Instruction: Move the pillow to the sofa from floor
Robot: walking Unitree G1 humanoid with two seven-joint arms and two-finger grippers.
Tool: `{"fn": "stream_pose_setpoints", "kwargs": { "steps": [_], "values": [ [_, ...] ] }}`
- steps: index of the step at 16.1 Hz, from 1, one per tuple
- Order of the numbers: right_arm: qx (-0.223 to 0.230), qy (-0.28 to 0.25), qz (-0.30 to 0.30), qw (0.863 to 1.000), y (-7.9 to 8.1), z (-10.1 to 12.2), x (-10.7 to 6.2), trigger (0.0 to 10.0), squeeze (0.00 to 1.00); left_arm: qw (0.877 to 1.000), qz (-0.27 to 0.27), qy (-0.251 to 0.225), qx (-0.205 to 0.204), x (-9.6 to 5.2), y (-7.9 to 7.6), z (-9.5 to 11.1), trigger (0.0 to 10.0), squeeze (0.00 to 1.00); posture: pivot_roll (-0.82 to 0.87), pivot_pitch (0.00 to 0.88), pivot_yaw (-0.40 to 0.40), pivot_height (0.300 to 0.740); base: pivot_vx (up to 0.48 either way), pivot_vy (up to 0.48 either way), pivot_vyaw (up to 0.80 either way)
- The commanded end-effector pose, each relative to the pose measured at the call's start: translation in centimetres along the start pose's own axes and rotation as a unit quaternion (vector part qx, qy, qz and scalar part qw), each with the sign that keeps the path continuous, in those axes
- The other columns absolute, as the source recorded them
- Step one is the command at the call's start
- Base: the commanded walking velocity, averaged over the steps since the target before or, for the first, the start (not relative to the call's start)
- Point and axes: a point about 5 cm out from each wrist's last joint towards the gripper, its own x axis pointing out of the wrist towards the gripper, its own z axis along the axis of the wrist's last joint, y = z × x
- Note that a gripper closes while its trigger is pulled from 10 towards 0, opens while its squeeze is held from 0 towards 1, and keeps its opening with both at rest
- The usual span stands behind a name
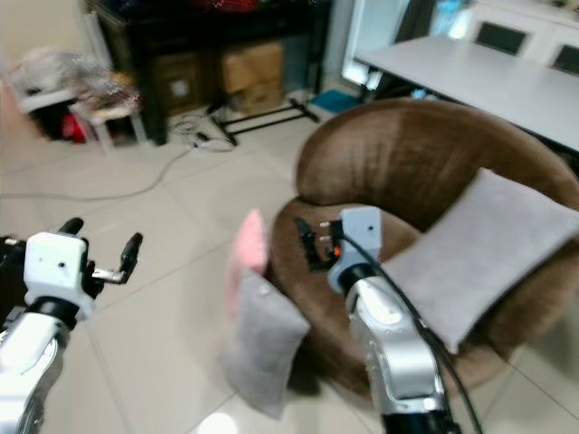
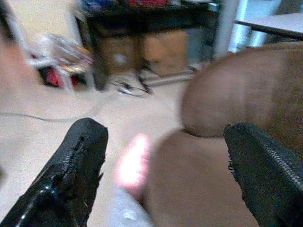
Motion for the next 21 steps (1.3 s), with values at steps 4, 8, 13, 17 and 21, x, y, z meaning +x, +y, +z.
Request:
{"fn": "stream_pose_setpoints", "kwargs": {
  "steps": [4,8,13,17,21],
  "values": [
    [0.014,-0.004,-0.014,1.000,-0.12,0.34,0.28,10.0,0.00,1.000,0.009,0.003,0.008,-0.40,0.46,-0.07,10.0,0.00,-0.04,0.000,-0.026,0.740,0.288,0.000,0.40],
    [0.011,-0.003,-0.008,1.000,-0.02,0.32,0.33,10.0,0.00,1.000,0.008,0.006,0.009,-0.47,0.43,-0.22,10.0,0.00,-0.04,0.000,-0.030,0.740,0.287,0.000,0.00],
    [0.011,-0.002,-0.006,1.000,0.03,0.35,0.42,10.0,0.00,1.000,0.009,0.006,0.009,-0.57,0.46,-0.35,10.0,0.00,-0.03,0.000,-0.038,0.740,0.286,0.000,0.00],
    [0.010,-0.004,-0.002,1.000,0.12,0.38,0.52,10.0,0.00,1.000,0.010,0.006,0.010,-0.63,0.50,-0.47,10.0,0.00,-0.02,0.000,-0.046,0.740,0.286,0.000,0.00],
    [0.011,-0.005,0.000,1.000,0.14,0.38,0.54,10.0,0.00,1.000,0.009,0.007,0.009,-0.64,0.53,-0.54,10.0,0.00,-0.02,0.000,-0.045,0.740,0.286,0.000,0.00]
  ]
}}
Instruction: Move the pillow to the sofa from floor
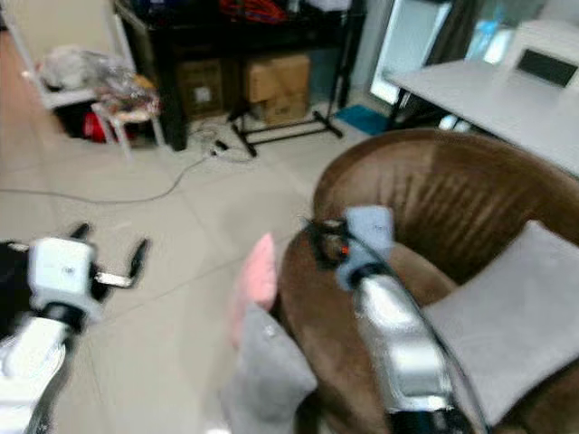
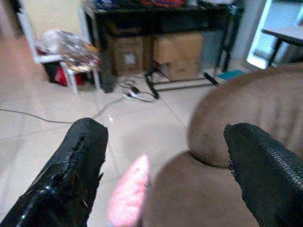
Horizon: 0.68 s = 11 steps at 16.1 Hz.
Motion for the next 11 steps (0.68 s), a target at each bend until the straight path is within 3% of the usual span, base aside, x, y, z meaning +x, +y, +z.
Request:
{"fn": "stream_pose_setpoints", "kwargs": {
  "steps": [1,8,11],
  "values": [
    [0.004,-0.007,0.012,1.000,0.71,0.40,0.28,10.0,0.00,1.000,0.009,-0.001,0.009,-0.07,0.60,0.08,10.0,0.00,-0.02,0.000,-0.045,0.740,0.285,0.000,0.00],
    [0.002,-0.004,0.009,1.000,0.55,0.34,0.40,10.0,0.00,1.000,0.013,-0.001,0.010,0.00,0.68,-0.02,10.0,0.00,-0.03,0.000,-0.046,0.740,0.288,0.000,-0.20],
    [0.003,-0.007,0.017,1.000,0.68,0.43,0.47,10.0,0.00,1.000,0.020,-0.006,0.015,-0.14,0.69,-0.01,10.0,0.00,-0.02,0.000,-0.051,0.740,0.000,0.000,0.00]
  ]
}}
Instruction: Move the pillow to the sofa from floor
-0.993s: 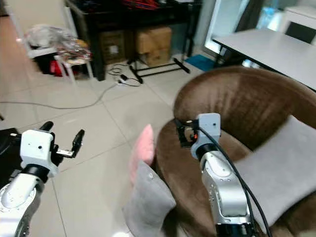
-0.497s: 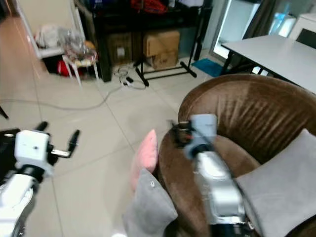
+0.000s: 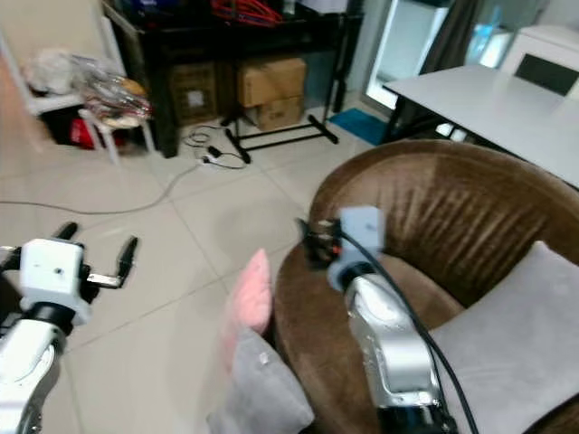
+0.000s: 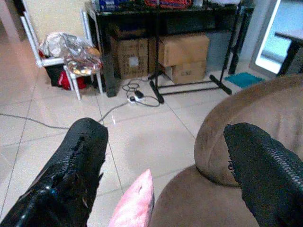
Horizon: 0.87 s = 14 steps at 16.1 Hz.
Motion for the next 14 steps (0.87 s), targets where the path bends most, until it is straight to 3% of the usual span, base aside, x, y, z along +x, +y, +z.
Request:
{"fn": "stream_pose_setpoints", "kwargs": {
  "steps": [1,14],
  "values": [
    [0.000,0.003,-0.018,1.000,-1.24,-0.13,-0.35,10.0,0.00,1.000,-0.005,-0.006,-0.002,-0.01,-0.57,0.15,10.0,0.00,-0.02,0.000,-0.053,0.740,0.000,0.000,0.00],
    [-0.008,0.001,-0.011,1.000,-1.27,-0.07,-0.16,10.0,0.00,1.000,0.002,-0.007,0.000,-0.10,-0.74,0.24,10.0,0.00,-0.02,0.000,-0.058,0.621,0.000,0.000,0.00]
  ]
}}
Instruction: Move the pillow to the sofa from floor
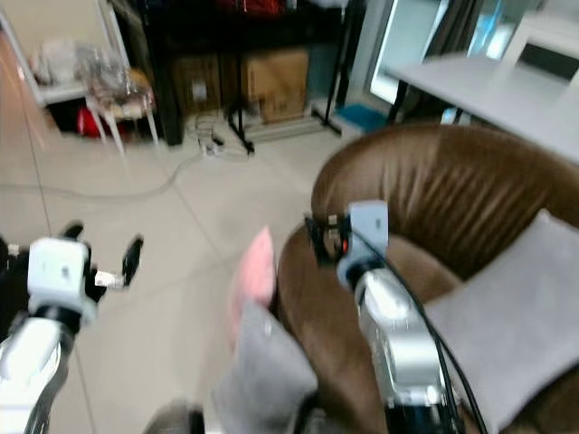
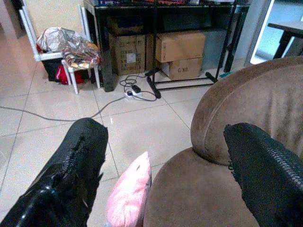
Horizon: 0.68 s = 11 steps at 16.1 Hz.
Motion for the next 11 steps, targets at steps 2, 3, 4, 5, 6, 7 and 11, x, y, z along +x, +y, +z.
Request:
{"fn": "stream_pose_setpoints", "kwargs": {
  "steps": [2,3,4,5,6,7,11],
  "values": [
    [-0.003,0.000,0.001,1.000,-0.09,-0.04,0.00,10.0,0.00,1.000,-0.001,-0.004,0.004,-0.07,-0.21,0.18,10.0,0.00,-0.02,0.000,-0.059,0.621,0.000,0.000,0.00],
    [-0.004,0.000,0.001,1.000,-0.10,-0.04,0.00,10.0,0.00,1.000,-0.001,-0.004,0.004,-0.08,-0.20,0.18,10.0,0.00,-0.02,0.000,-0.059,0.621,0.000,0.000,0.00],
    [-0.004,0.000,0.001,1.000,-0.12,-0.03,0.01,10.0,0.00,1.000,0.000,-0.004,0.004,-0.07,-0.20,0.19,10.0,0.00,-0.02,0.000,-0.060,0.621,0.000,0.000,0.00],
    [-0.005,0.000,0.001,1.000,-0.13,-0.04,0.01,10.0,0.00,1.000,0.000,-0.004,0.004,-0.08,-0.20,0.19,10.0,0.00,-0.02,0.000,-0.060,0.621,0.000,0.000,0.00],
    [-0.005,0.001,0.002,1.000,-0.14,-0.06,0.01,10.0,0.00,1.000,0.002,-0.004,0.004,-0.12,-0.19,0.19,10.0,0.00,-0.02,0.000,-0.061,0.621,0.000,0.000,0.00],
    [-0.005,0.001,0.002,1.000,-0.14,-0.06,0.02,10.0,0.00,1.000,0.003,-0.004,0.004,-0.13,-0.18,0.19,10.0,0.00,-0.02,0.000,-0.061,0.621,0.000,0.000,0.00],
    [-0.007,0.005,-0.002,1.000,-0.34,-0.18,-0.03,10.0,0.00,1.000,0.009,-0.005,-0.001,-0.44,-0.12,0.08,10.0,0.00,-0.02,0.000,-0.064,0.621,0.000,0.000,0.00]
  ]
}}
